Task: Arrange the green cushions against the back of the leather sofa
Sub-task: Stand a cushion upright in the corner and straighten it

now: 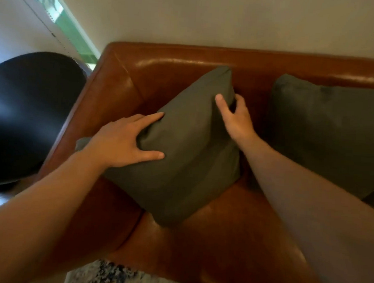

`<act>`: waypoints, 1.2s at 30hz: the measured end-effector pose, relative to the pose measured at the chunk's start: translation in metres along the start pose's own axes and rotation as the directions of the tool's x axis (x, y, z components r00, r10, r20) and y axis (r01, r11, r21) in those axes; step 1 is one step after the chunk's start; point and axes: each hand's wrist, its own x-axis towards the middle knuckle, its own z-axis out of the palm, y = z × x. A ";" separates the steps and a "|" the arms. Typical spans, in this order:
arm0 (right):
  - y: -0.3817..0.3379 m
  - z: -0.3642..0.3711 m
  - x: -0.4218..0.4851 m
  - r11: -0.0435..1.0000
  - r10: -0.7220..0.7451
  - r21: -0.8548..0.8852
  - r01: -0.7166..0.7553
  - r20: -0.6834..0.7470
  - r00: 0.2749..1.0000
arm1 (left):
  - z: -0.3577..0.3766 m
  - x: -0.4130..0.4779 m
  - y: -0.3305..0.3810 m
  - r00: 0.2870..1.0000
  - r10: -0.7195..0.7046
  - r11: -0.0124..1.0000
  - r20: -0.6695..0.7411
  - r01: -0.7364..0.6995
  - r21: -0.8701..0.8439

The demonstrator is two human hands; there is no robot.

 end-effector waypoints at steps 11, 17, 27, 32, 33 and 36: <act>-0.006 0.011 0.013 0.999 0.016 0.032 -0.015 -0.030 0.999 | 0.023 -0.025 -0.009 0.926 -0.188 0.955 -0.328 0.250 0.159; 0.001 0.005 0.013 1.000 0.027 0.013 -0.026 -0.074 0.997 | 0.065 -0.059 -0.013 0.535 -0.751 0.565 -0.388 0.218 -0.796; -0.017 -0.011 -0.002 0.994 0.050 0.111 -0.020 -0.272 0.961 | 0.044 0.004 -0.007 0.673 -0.716 0.042 -0.185 -0.224 -0.974; -0.023 -0.025 -0.014 0.992 0.102 0.107 -0.062 -0.421 0.901 | 0.008 0.055 -0.018 0.802 -0.557 0.079 -0.217 -0.209 -0.975; -0.023 -0.027 -0.014 0.993 0.104 0.104 -0.064 -0.441 0.892 | 0.004 0.063 -0.020 0.816 -0.534 0.092 -0.221 -0.204 -0.975; -0.011 -0.036 -0.016 0.995 0.086 0.085 -0.054 -0.443 0.892 | 0.010 0.080 -0.029 0.857 -0.468 0.090 -0.215 -0.196 -0.976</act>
